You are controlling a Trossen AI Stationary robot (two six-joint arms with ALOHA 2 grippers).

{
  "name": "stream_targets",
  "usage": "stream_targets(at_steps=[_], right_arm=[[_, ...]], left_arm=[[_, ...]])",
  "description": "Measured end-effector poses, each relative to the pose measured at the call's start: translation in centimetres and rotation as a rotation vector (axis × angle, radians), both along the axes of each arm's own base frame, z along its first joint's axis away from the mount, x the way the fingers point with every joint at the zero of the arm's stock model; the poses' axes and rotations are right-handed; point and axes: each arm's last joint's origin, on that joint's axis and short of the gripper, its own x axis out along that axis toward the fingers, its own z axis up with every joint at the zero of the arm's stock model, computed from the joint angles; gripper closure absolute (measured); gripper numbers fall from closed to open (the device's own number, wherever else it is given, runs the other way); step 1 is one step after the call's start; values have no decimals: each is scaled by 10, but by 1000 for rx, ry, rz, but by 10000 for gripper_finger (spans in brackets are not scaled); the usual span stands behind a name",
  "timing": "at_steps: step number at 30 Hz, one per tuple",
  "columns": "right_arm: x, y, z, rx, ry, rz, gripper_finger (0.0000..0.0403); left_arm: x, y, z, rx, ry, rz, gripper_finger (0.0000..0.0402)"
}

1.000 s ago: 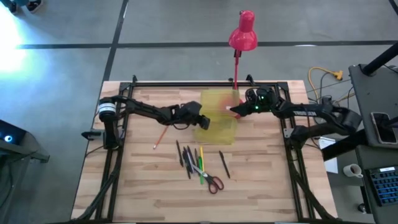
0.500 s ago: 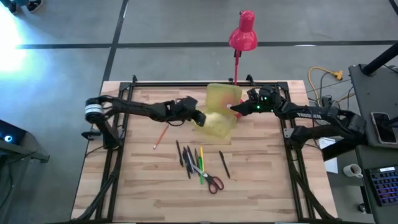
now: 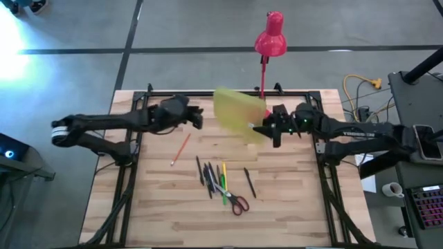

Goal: Pick & place school supplies into a supply box
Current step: Adjust the yellow supply box

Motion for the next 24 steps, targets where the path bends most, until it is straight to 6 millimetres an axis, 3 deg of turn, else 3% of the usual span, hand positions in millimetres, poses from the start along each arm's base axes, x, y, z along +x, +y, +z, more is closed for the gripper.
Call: stream_targets(at_steps=[6,10,16,21,24], right_arm=[[18,20,37,-272,156,-81,254],[42,27,48,-406,279,-64,254],[97,25,37,-658,530,-46,254],[140,17,5,-883,819,-100,254],[160,15,-13,-974,919,-45,254]], left_arm=[[-30,-7,-4,-30,-73,23,293],[-48,-11,-11,-78,-139,70,293],[-68,-15,-18,-125,-232,99,293],[-79,-18,-10,-112,-289,93,293],[-83,-19,-2,-81,-307,79,293]])
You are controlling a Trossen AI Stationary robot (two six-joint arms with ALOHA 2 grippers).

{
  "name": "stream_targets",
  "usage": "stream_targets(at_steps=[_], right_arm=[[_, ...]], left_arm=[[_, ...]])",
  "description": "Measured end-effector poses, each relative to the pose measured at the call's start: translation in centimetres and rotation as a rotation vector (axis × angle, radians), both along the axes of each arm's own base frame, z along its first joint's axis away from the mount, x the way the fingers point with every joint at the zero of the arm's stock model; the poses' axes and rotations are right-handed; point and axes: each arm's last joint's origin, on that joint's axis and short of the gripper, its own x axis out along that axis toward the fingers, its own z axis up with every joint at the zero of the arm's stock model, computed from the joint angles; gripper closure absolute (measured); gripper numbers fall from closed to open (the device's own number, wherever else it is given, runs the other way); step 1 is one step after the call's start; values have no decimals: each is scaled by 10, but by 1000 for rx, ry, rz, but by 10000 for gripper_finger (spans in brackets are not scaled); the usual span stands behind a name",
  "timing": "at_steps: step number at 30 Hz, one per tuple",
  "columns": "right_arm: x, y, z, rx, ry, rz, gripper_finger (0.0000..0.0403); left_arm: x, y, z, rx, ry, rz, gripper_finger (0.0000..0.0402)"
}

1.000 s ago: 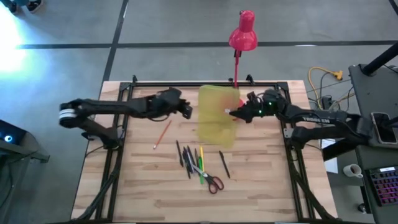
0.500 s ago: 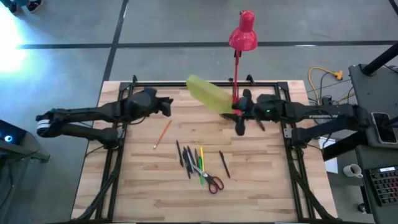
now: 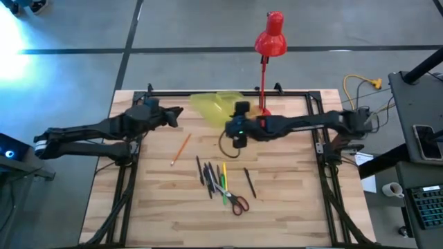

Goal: Pick & place school supplies into a supply box
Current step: Adjust the yellow supply box, then put the black scissors into the yellow supply box

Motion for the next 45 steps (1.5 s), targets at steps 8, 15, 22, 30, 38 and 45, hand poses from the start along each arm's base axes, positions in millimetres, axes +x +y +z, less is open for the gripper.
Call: stream_targets(at_steps=[8,15,22,30,38,45], right_arm=[[37,2,-57,-101,221,67,254],[45,11,-104,-117,430,135,243],[44,27,-116,-93,456,147,222],[43,38,-99,-34,377,151,207],[31,39,-59,99,246,95,197],[13,32,-9,212,41,-12,195]], left_arm=[[-3,-1,5,39,9,-11,293],[-2,-1,-1,33,44,-13,293],[-1,0,-6,29,59,-14,293],[-1,0,-21,12,98,-12,293],[3,-1,-42,-69,151,-47,293],[15,-4,-73,-206,343,-36,293]])
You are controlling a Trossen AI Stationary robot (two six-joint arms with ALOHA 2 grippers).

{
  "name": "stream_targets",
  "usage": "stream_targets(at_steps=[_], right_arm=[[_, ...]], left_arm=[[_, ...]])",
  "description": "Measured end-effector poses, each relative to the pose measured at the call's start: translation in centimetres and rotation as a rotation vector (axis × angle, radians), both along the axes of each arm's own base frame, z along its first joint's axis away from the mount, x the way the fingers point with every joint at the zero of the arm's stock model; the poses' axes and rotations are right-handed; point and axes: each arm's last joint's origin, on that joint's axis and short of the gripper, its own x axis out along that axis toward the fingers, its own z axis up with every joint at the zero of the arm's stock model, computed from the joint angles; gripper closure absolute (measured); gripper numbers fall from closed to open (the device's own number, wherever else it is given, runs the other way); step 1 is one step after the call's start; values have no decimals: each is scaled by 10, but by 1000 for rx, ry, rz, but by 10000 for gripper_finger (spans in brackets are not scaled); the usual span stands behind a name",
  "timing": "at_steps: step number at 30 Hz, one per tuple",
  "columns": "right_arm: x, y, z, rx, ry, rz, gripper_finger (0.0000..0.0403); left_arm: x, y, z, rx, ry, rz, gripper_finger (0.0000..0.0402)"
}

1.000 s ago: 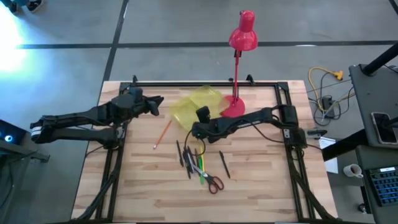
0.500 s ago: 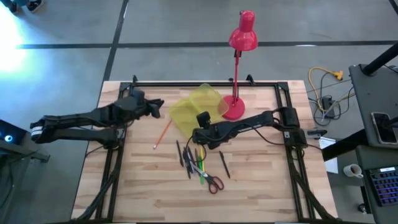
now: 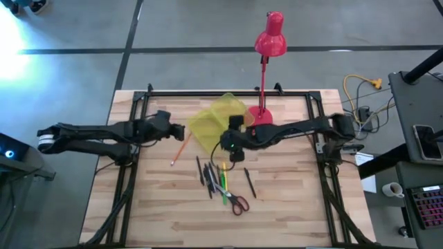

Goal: Pick & place school supplies into a supply box
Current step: Put the black scissors into the yellow supply box

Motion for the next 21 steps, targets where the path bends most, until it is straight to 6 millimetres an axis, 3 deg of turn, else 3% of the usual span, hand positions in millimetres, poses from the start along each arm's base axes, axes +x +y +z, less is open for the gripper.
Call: stream_targets(at_steps=[4,7,11,14,21], right_arm=[[-16,-8,25,140,-85,-85,195],[-31,-12,33,279,-60,-158,195],[-50,-14,24,411,96,-260,195],[-57,-1,14,424,169,-257,195],[-57,24,-1,520,125,-302,195]], left_arm=[[10,-6,-12,-74,59,-7,293],[17,-13,-16,-115,71,-27,293],[25,-24,-16,-129,82,-75,293],[31,-35,-13,-127,81,-130,293],[38,-70,1,-141,20,-215,293]])
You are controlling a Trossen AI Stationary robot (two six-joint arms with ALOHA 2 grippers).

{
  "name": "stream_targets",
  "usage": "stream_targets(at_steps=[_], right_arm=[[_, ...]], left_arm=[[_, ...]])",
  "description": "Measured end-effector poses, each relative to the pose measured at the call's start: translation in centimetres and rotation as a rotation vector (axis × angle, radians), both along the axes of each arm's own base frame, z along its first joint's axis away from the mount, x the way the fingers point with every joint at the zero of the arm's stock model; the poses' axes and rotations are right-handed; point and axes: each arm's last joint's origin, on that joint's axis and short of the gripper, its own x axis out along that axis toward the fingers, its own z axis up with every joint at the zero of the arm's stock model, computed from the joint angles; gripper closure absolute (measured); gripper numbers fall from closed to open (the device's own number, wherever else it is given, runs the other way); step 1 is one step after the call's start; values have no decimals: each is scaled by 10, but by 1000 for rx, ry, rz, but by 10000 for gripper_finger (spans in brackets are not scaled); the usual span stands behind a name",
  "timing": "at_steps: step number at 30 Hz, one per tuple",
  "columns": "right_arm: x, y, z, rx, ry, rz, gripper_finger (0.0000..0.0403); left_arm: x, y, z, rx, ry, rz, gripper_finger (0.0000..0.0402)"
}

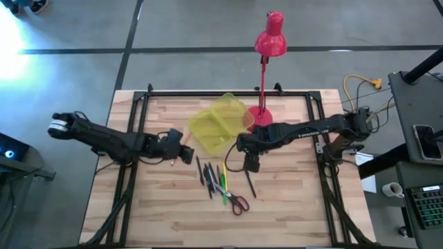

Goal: Pick & place school supplies into a supply box
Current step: Put the black scissors into the yellow supply box

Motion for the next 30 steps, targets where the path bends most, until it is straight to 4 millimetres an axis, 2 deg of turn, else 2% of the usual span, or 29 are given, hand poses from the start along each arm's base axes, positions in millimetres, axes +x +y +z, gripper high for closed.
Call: stream_targets(at_steps=[7,18,25,30], right_arm=[[-5,39,-4,70,-22,-70,202],[-14,99,-2,230,-158,-422,202],[-9,128,-19,302,-136,-546,202],[5,148,-34,345,-62,-538,202]], left_arm=[[-2,-30,5,23,-56,-2,293],[-8,-49,3,58,-33,-142,293],[-12,-56,-2,84,-11,-203,293],[-13,-58,-2,86,-9,-215,293]])
